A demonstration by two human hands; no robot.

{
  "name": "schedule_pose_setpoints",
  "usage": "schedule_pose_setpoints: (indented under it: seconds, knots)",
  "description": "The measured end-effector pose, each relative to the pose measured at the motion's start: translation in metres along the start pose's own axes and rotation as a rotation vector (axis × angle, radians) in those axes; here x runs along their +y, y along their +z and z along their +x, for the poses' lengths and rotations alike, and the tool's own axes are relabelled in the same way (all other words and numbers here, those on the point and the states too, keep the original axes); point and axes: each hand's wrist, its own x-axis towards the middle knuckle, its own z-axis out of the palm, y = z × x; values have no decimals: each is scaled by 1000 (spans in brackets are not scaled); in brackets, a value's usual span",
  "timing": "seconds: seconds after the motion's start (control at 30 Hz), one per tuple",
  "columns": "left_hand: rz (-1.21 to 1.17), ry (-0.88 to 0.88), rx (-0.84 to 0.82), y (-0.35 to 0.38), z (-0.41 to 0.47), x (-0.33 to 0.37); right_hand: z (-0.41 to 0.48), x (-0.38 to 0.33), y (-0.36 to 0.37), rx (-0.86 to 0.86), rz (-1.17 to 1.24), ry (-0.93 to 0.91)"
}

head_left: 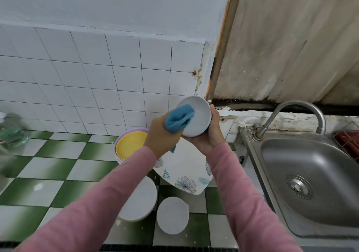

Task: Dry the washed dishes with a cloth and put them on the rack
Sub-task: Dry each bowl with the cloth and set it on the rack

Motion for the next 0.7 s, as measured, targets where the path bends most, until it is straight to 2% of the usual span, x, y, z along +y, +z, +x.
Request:
schedule_pose_setpoints:
  seconds: [0.07,0.13,0.23,0.4,0.47,0.53,0.6,0.7]
  knots:
    - [2,123,217,7,-4,-5,3,3,2,6,29,8]
    - [106,212,274,12,-1,-10,3,9,5,13,2,26]
    - [251,231,79,21,1,-14,1,18,8,-9,-81,57]
    - [156,60,-380,18,-17,-23,-1,21,0,83,-88,162]
    - [264,83,-481,14,-18,-26,-4,17,0,89,-150,157]
    - [451,214,-474,14,-18,-28,-3,11,2,107,-218,153]
    - [508,342,-397,17,-19,-29,-1,8,3,150,-233,128]
    - [493,343,-352,18,-20,-24,-1,9,-2,158,-130,132]
